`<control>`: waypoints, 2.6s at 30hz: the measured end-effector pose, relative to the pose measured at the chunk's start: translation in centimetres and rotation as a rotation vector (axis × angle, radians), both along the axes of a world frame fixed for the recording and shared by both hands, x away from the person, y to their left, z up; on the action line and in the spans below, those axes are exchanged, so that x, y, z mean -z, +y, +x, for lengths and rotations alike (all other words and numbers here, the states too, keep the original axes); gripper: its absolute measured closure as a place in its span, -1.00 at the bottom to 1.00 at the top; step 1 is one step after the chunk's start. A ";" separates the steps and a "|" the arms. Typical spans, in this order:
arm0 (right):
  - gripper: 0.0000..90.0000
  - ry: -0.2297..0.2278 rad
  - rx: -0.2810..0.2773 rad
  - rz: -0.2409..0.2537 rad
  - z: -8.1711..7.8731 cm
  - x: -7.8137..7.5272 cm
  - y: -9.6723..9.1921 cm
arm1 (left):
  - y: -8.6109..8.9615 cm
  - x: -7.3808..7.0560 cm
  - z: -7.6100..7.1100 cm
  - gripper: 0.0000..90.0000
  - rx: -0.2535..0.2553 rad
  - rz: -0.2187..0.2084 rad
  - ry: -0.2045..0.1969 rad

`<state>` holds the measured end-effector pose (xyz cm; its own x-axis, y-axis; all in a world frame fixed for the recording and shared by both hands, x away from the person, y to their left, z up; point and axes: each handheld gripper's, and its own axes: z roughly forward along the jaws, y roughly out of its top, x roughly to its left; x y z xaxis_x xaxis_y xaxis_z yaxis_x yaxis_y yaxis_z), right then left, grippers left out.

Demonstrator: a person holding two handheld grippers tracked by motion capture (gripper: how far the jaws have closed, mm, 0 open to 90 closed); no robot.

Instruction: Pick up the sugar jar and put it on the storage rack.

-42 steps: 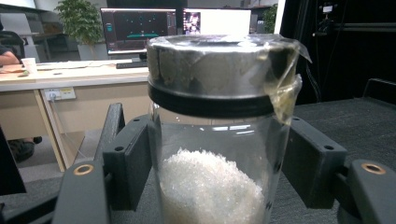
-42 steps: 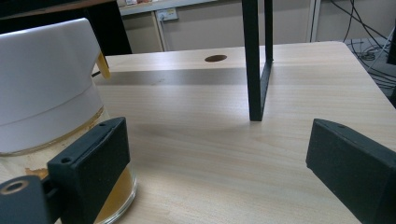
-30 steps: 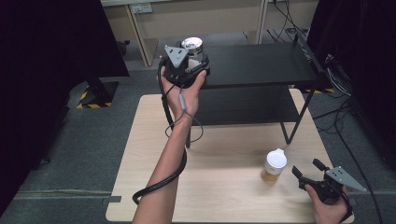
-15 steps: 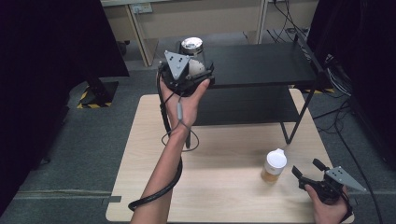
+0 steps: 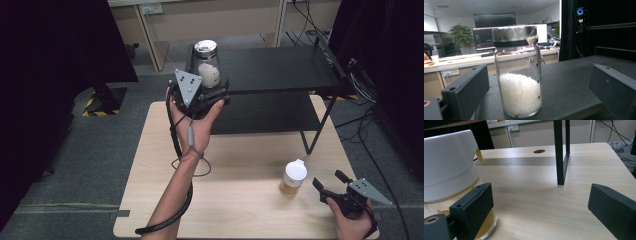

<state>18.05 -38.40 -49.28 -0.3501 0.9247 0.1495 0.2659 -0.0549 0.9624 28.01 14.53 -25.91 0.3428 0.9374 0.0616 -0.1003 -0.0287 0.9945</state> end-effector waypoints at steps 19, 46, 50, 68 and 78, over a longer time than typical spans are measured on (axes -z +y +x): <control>-0.86 -0.001 0.001 -0.002 0.0 0.0 0.0 | 0.5 4.7 -2.8 -0.95 0.042 -0.014 -0.034; -0.86 -0.003 0.002 -0.003 -0.1 0.0 0.1 | 1.9 13.0 -4.3 -0.97 0.097 -0.037 0.009; -0.86 -0.003 0.002 -0.005 -0.1 0.0 0.1 | 2.3 14.5 -4.4 -0.98 0.110 -0.041 0.021; -0.86 -0.004 0.002 -0.005 -0.1 0.0 0.1 | 3.3 18.9 -4.9 -0.99 0.122 -0.010 0.070; -0.86 -0.005 0.002 -0.007 -0.1 0.0 0.1 | 3.5 20.7 -5.0 -0.99 0.118 -0.008 0.119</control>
